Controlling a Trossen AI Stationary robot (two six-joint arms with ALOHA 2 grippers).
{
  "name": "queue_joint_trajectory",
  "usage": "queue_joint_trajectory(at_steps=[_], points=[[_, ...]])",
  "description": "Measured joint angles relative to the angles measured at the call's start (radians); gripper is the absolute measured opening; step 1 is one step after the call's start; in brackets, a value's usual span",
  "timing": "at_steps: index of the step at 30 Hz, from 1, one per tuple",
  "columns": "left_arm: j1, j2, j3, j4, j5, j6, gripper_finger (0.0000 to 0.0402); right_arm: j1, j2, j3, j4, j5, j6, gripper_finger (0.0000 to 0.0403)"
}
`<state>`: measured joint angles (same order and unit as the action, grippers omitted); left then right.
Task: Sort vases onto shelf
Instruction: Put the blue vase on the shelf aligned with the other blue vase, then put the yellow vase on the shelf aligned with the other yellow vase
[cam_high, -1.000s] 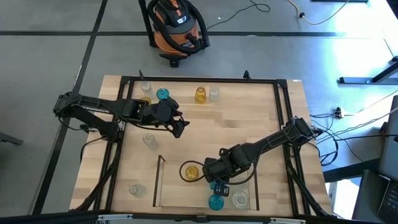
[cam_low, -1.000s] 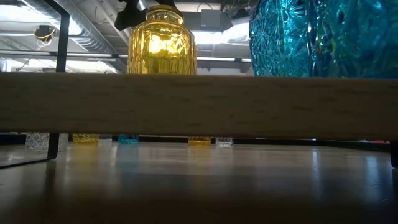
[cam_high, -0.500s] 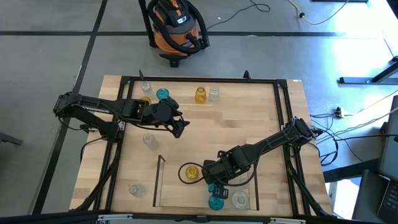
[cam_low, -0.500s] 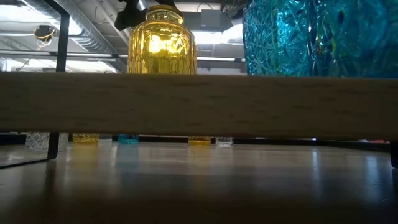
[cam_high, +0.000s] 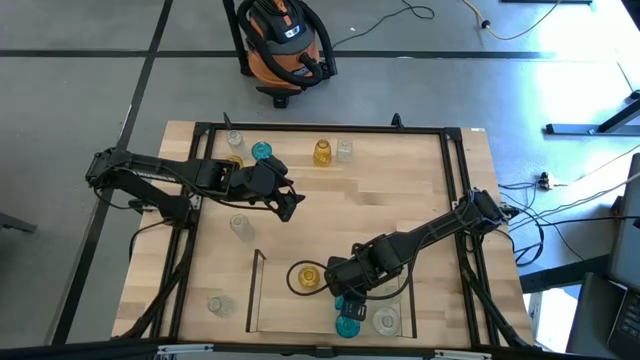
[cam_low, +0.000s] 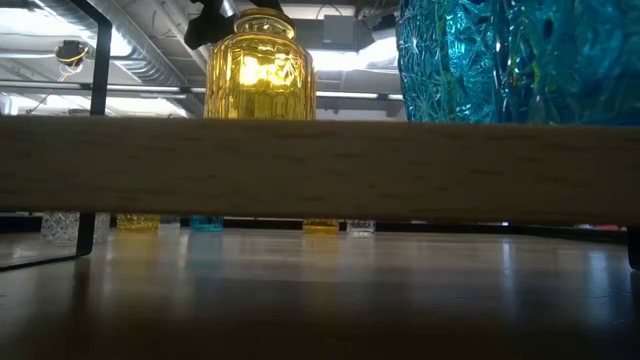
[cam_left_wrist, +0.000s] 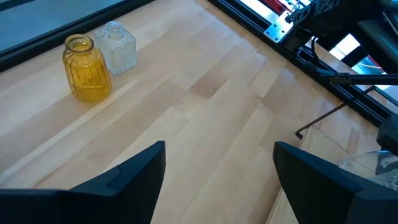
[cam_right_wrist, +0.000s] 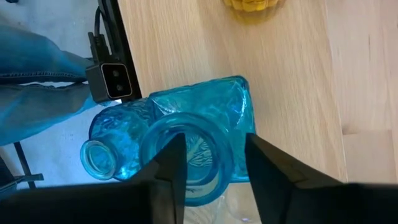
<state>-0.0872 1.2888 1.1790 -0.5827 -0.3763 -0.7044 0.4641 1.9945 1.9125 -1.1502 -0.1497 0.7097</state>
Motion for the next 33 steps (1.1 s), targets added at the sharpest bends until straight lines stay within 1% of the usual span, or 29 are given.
queue_joint_trajectory(at_steps=[3,8,11,20,25,28,31,33], points=[[0.000,0.000,0.000,0.000,0.000,0.000,0.0289,0.000,0.000,0.000,-0.003,0.000,0.000,0.0134],[0.000,0.000,0.000,0.000,0.000,0.000,0.0289,0.000,0.000,0.000,-0.010,0.000,0.000,0.0135],[0.000,0.000,0.000,0.000,0.000,0.000,0.0289,0.000,0.000,0.019,-0.049,-0.001,0.000,0.0135],[0.000,0.000,0.000,0.000,0.000,0.000,0.0289,0.000,0.000,0.094,-0.092,0.001,0.000,0.0135],[0.000,0.000,0.000,0.000,0.000,0.000,0.0289,-0.008,0.000,0.161,-0.150,0.001,-0.004,0.0135],[0.000,0.000,0.000,0.000,0.000,0.000,0.0289,-0.035,0.000,0.222,-0.205,0.018,-0.017,0.0135],[0.000,0.000,0.000,0.002,0.000,0.000,0.0289,-0.075,0.000,0.290,-0.256,0.059,-0.061,0.0135],[0.000,0.000,0.000,0.014,-0.001,0.000,0.0289,-0.098,0.000,0.337,-0.296,0.108,-0.092,0.0135]])
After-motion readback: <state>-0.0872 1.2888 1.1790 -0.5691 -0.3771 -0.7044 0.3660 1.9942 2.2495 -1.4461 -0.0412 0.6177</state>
